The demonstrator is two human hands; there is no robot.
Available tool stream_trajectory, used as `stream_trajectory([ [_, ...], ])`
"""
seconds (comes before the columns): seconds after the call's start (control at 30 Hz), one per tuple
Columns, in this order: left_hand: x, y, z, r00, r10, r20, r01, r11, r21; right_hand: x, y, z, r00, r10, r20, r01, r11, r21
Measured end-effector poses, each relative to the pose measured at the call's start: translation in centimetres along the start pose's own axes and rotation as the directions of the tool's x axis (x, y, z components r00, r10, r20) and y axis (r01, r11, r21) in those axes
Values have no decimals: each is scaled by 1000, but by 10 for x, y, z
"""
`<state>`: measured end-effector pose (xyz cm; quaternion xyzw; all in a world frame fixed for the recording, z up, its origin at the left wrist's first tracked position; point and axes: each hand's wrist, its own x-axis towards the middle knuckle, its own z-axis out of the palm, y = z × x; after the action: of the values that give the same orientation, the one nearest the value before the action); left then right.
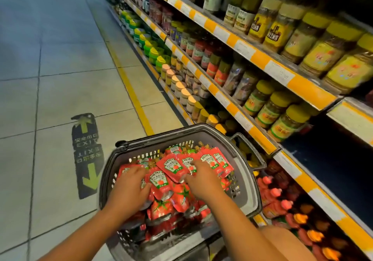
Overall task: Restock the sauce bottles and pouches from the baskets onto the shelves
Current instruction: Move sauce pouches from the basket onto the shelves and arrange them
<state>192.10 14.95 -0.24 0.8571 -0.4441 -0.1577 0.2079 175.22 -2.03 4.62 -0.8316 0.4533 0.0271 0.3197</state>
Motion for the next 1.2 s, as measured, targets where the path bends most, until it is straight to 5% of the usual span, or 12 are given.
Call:
stream_trajectory([
  [0.2, -2, -4, 3, 984, -136, -116, 136, 991, -10, 17, 7, 24, 998, 44, -46, -42, 999, 28],
  [0.4, 9, -14, -3, 948, -312, -62, 312, 950, -11, 24, 9, 28, 995, 15, -102, -18, 999, -26],
  [0.9, 9, -5, -12, 938, -329, -110, 328, 944, -24, 28, 1, 40, 990, 140, -6, -139, 988, 64],
  [1.2, 7, -3, -6, 940, -289, -183, 290, 957, -24, 24, 4, 35, 994, 105, 8, -102, 944, 313],
])
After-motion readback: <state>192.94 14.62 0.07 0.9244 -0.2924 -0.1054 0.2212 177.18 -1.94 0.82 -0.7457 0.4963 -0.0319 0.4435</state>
